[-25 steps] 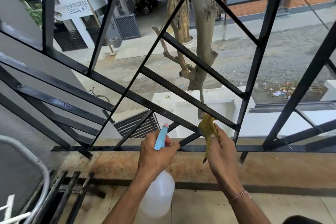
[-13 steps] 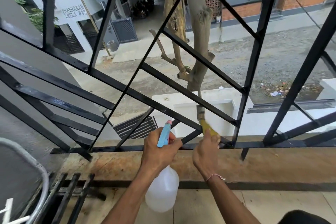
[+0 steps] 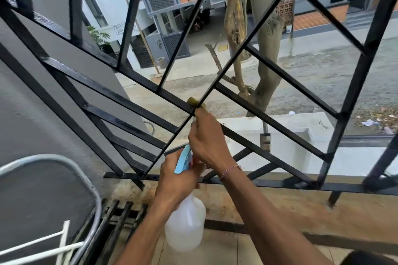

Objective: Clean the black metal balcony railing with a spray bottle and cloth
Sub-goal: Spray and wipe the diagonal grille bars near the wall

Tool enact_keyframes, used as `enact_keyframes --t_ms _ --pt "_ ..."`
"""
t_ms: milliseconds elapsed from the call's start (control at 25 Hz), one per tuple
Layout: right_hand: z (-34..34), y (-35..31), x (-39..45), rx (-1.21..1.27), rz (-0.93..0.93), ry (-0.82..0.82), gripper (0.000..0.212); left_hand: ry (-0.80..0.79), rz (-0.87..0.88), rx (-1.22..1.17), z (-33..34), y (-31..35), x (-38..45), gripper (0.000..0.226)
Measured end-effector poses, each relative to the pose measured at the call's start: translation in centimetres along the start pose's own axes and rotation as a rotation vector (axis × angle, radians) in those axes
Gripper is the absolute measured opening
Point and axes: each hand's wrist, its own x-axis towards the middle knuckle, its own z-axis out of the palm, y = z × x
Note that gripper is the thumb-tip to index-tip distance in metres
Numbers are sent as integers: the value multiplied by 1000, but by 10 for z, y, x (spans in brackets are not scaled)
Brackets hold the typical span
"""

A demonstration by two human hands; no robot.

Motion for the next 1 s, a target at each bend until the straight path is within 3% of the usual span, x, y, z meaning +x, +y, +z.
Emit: enact_keyframes --t_ms 120,240,400,720,1000 --pt "15 21 -17 -159 -56 -60 74 -15 2 48 -4 -7 1 26" --pt "13 41 -25 -223 -73 -30 80 -25 3 56 4 -9 -2 24" --pt "4 79 -48 -168 85 68 77 -52 5 29 16 -9 -1 11" --pt "-57 232 -127 -286 584 229 63 -154 43 62 77 -10 0 9" --pt "-58 236 -123 -318 686 266 57 -204 61 82 102 -14 -4 11"
